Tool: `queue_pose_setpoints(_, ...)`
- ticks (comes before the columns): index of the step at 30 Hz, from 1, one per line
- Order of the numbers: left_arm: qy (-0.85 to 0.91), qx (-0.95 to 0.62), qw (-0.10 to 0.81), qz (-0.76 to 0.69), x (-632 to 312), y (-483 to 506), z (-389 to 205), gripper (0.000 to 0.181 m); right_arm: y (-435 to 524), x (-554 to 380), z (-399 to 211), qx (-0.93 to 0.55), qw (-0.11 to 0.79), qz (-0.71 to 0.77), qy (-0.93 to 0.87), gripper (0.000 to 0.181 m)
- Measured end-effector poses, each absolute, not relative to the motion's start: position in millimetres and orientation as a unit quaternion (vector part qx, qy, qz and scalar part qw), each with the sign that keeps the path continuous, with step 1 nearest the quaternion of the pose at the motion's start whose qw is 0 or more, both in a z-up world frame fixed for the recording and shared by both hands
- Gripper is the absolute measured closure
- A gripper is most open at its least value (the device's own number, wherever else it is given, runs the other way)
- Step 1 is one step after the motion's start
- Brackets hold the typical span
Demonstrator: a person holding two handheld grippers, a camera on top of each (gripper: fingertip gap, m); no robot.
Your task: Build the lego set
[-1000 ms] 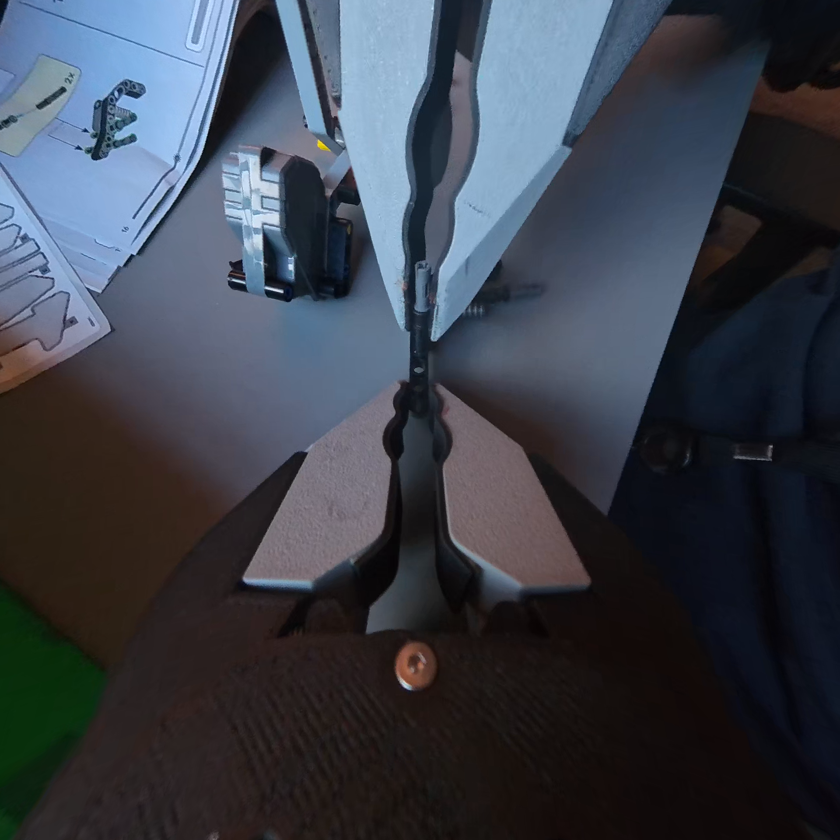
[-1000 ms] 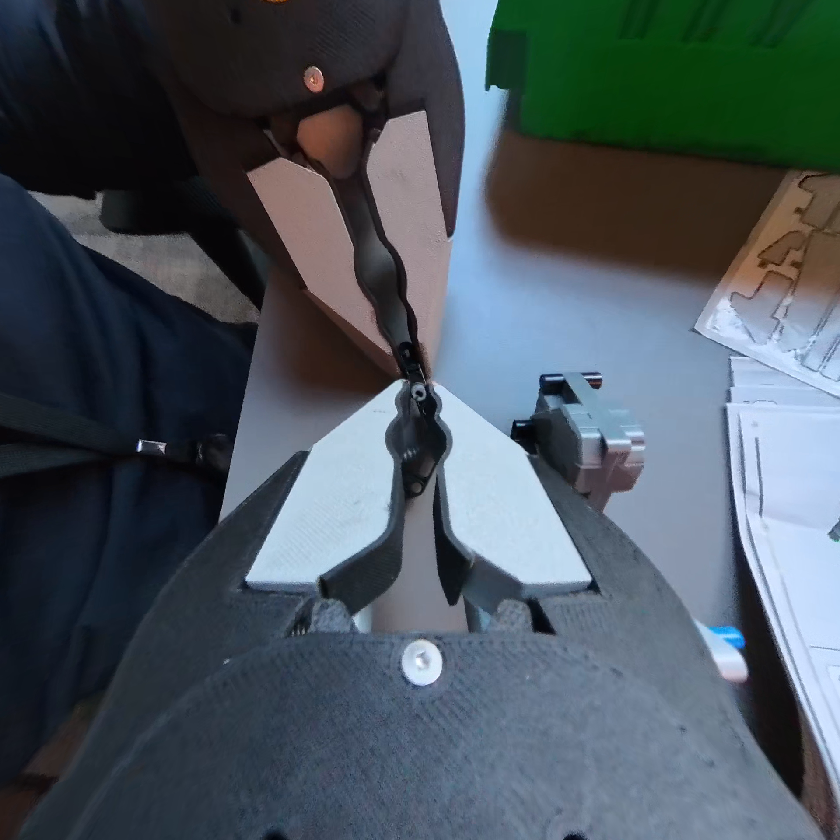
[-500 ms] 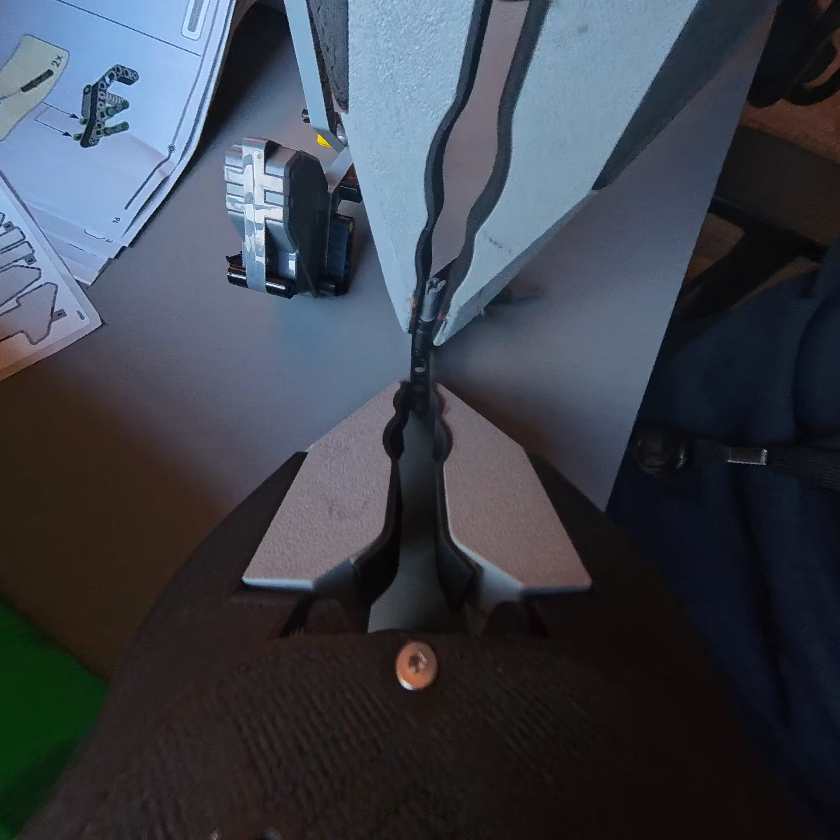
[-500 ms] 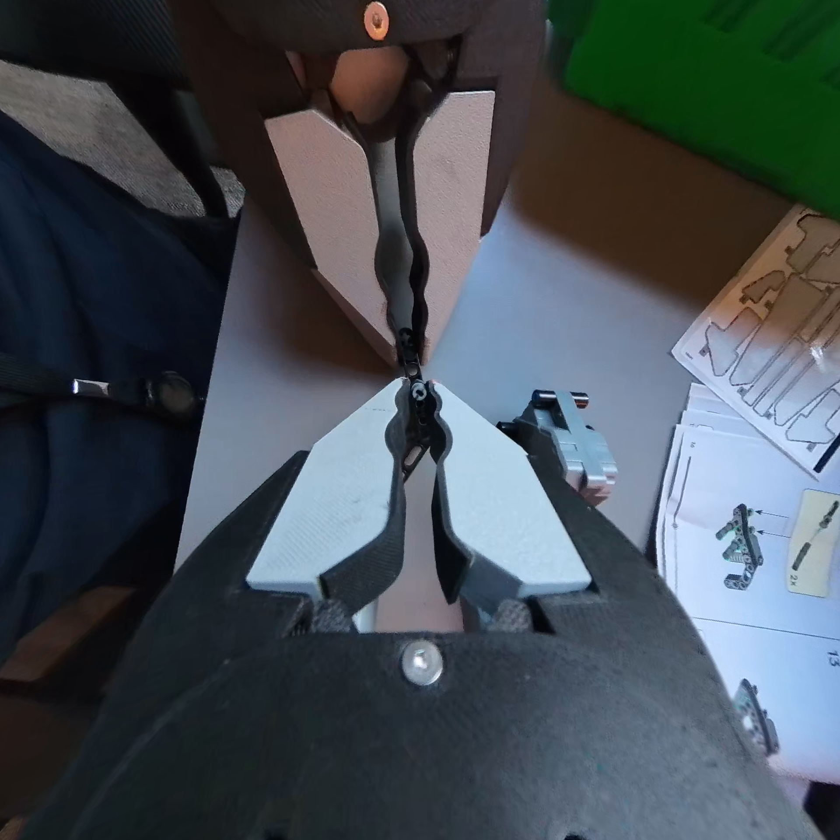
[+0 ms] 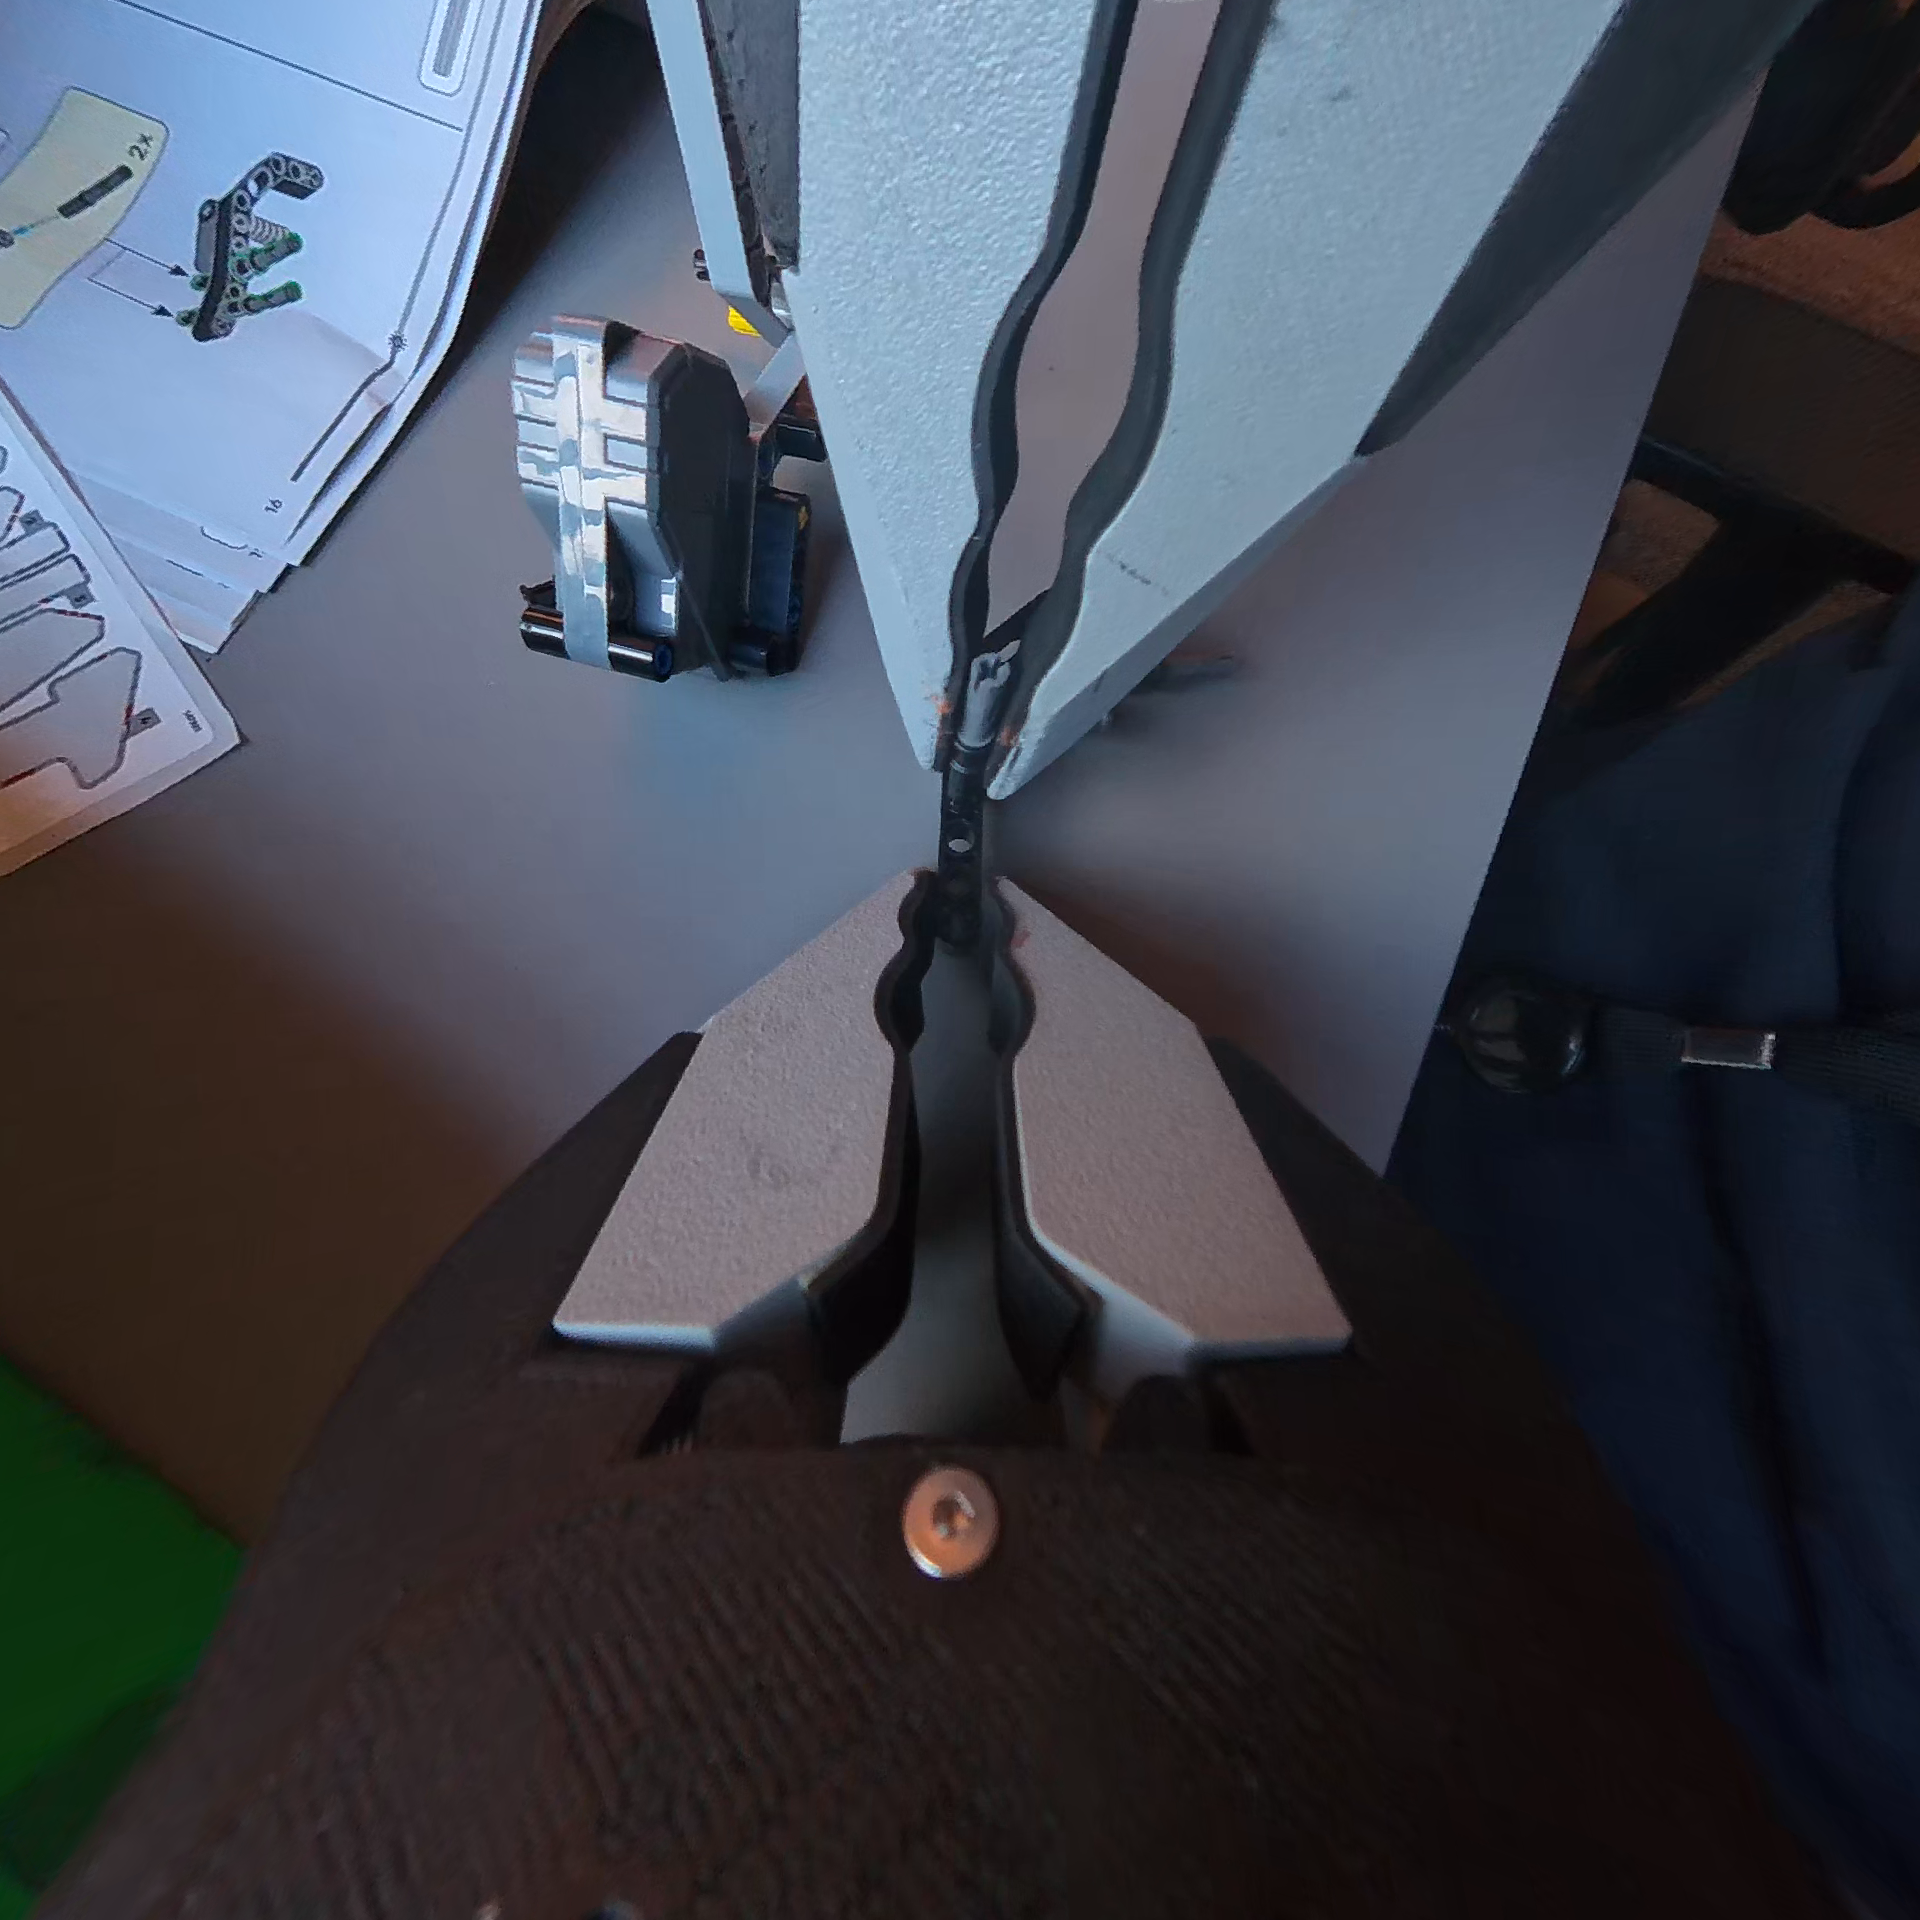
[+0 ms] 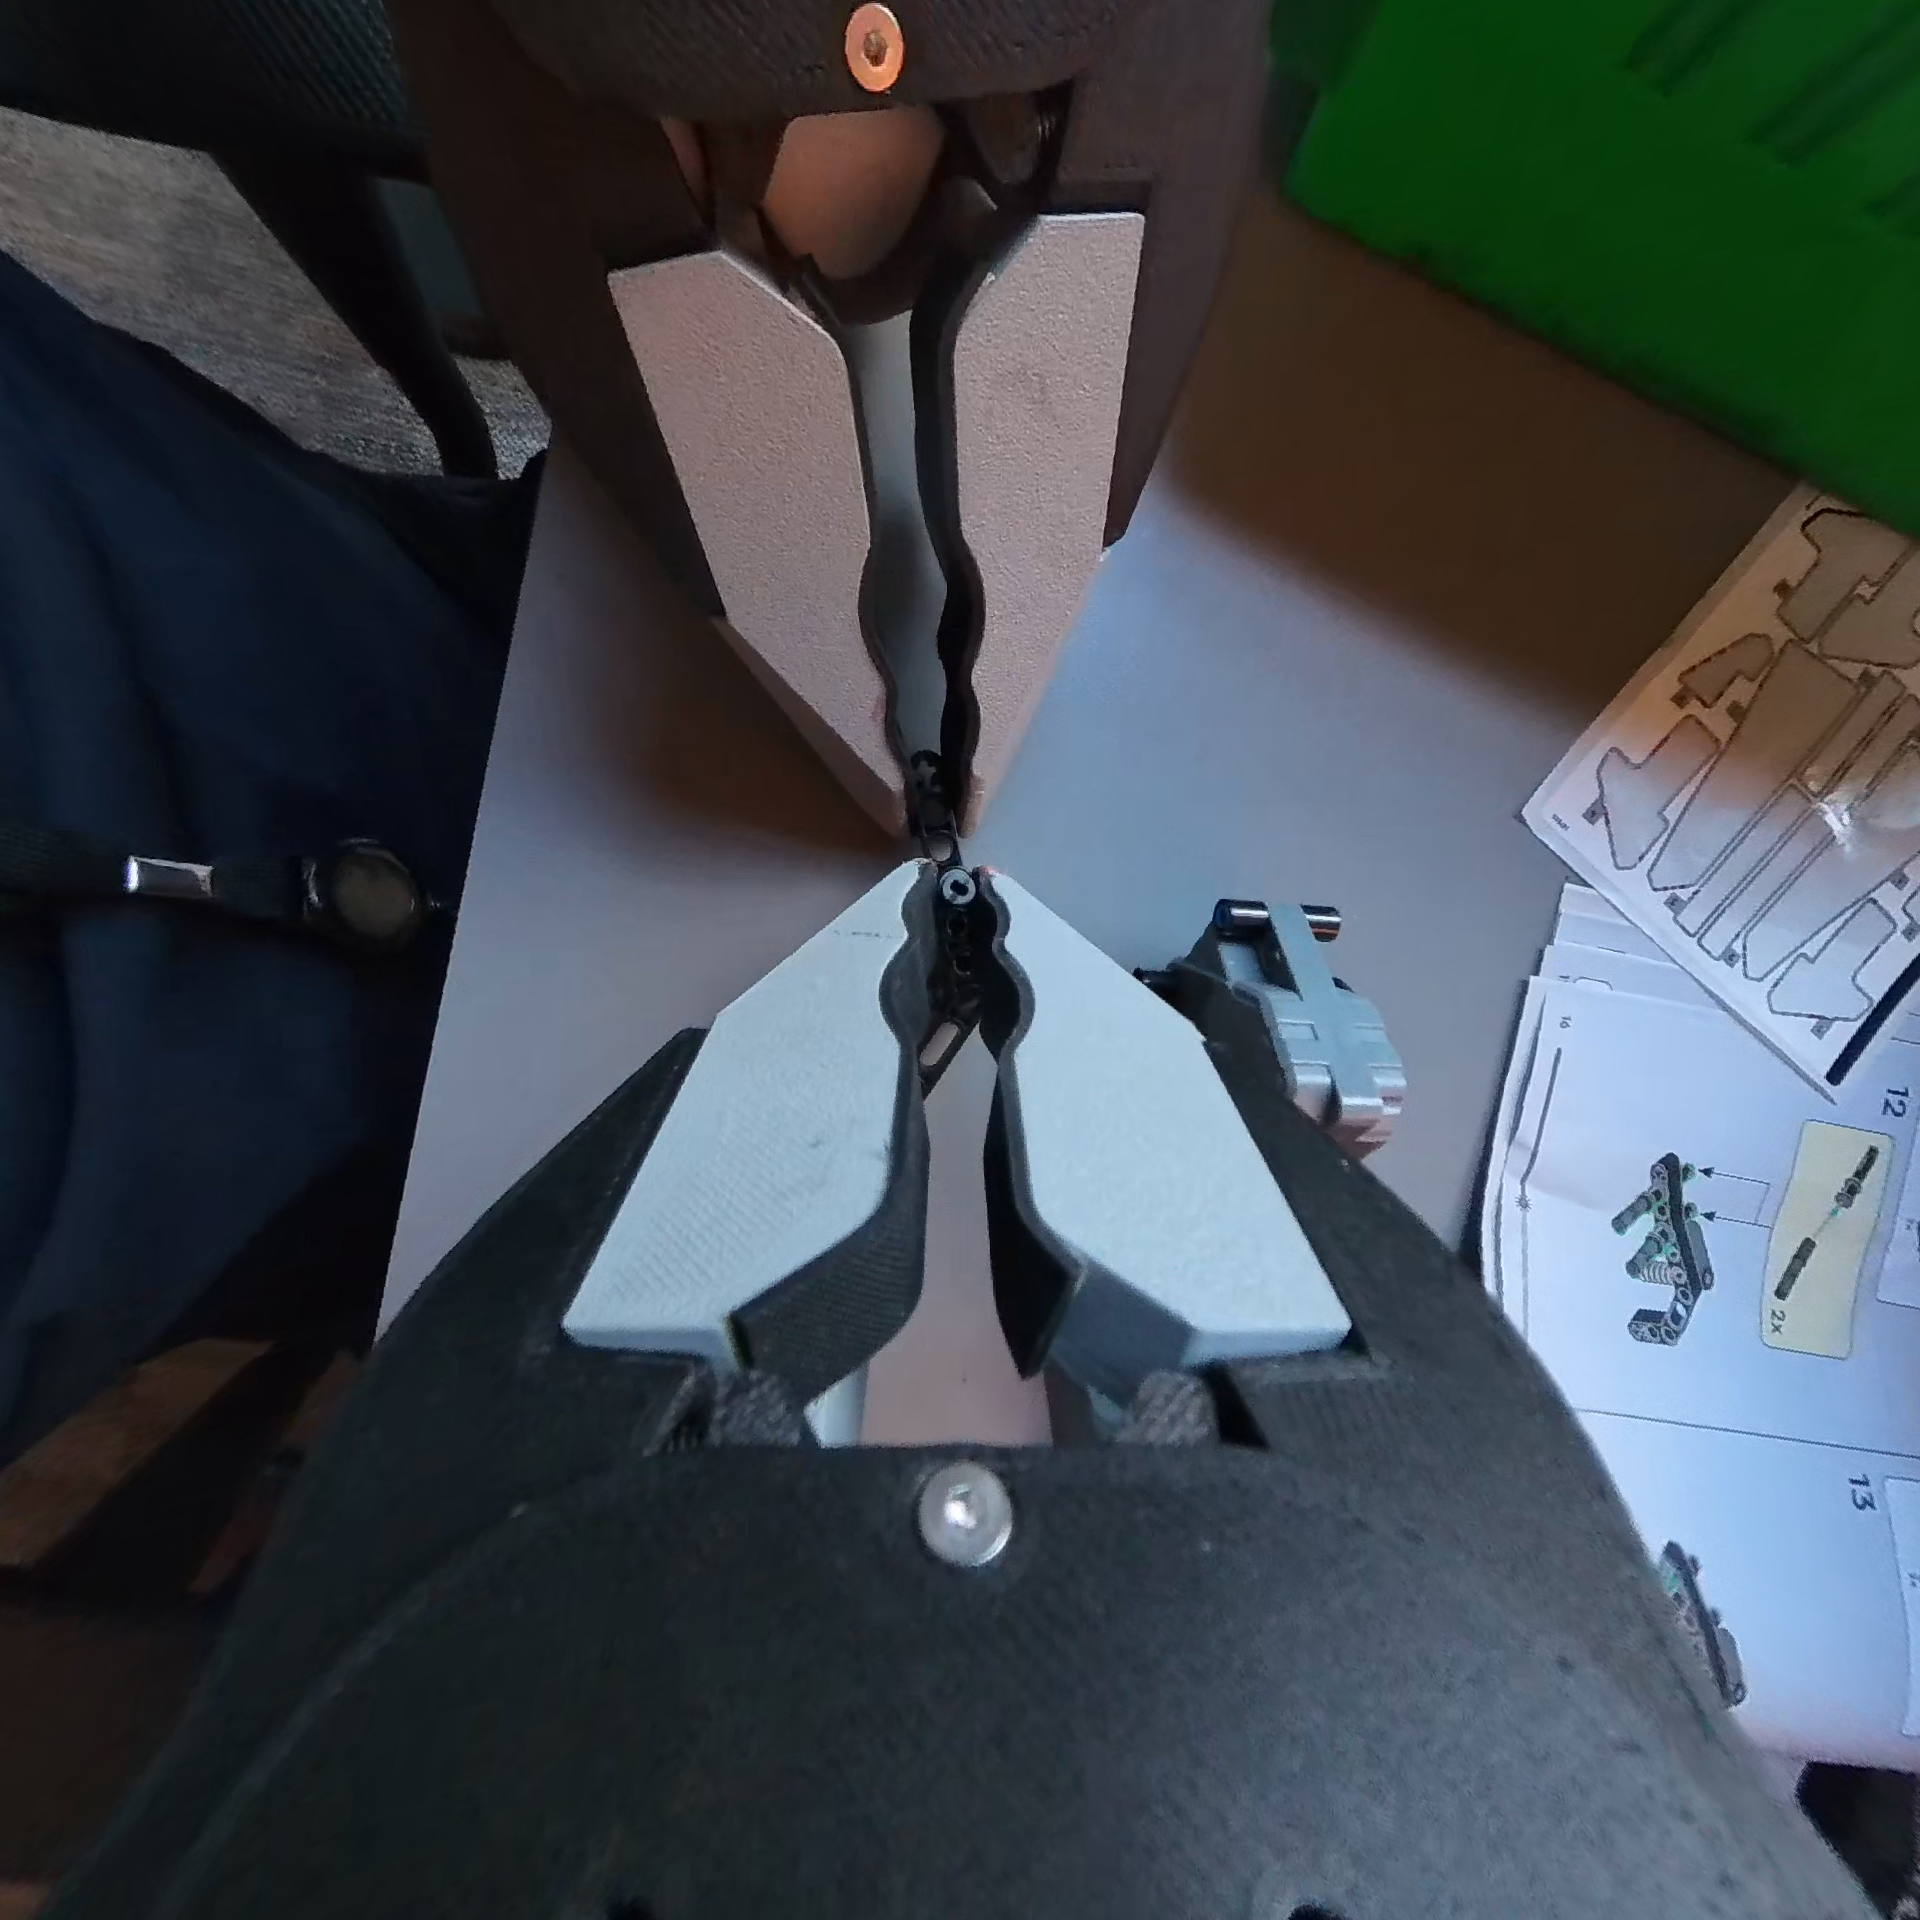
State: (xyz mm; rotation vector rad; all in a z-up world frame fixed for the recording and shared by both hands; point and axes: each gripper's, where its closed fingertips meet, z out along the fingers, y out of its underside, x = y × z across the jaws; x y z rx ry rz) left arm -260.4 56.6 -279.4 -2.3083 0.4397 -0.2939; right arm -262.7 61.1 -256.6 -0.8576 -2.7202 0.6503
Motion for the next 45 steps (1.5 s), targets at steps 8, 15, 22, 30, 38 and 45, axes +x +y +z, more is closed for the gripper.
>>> queue_pose_setpoints(8,0.175,-0.902,0.377,-0.119,-259.1,56.2,-279.3,0.176,62.2,-258.8,-256.7,-0.281,0.098,0.229,-0.927,0.178)
queue_pose_setpoints(15,0.174,-0.902,0.378,-0.117,-259.7,56.7,-279.3,0.176,63.2,-258.1,-257.2,-0.257,0.102,0.195,-0.941,0.178)
queue_pose_setpoints(22,0.175,-0.902,0.378,-0.111,-260.0,56.4,-279.3,0.176,61.1,-260.1,-267.2,-0.268,0.087,0.216,-0.935,0.178)
queue_pose_setpoints(30,0.174,-0.901,0.377,-0.122,-259.1,56.8,-279.1,0.176,56.5,-266.2,-253.0,-0.276,0.11,0.285,-0.911,0.173)
queue_pose_setpoints(38,0.174,-0.901,0.378,-0.121,-258.9,57.0,-279.1,0.177,64.1,-265.0,-226.4,-0.282,0.134,0.307,-0.899,0.17)
queue_pose_setpoints(45,0.174,-0.901,0.378,-0.121,-258.9,57.0,-279.1,0.177,57.9,-264.4,-207.4,-0.264,0.147,0.324,-0.896,0.181)
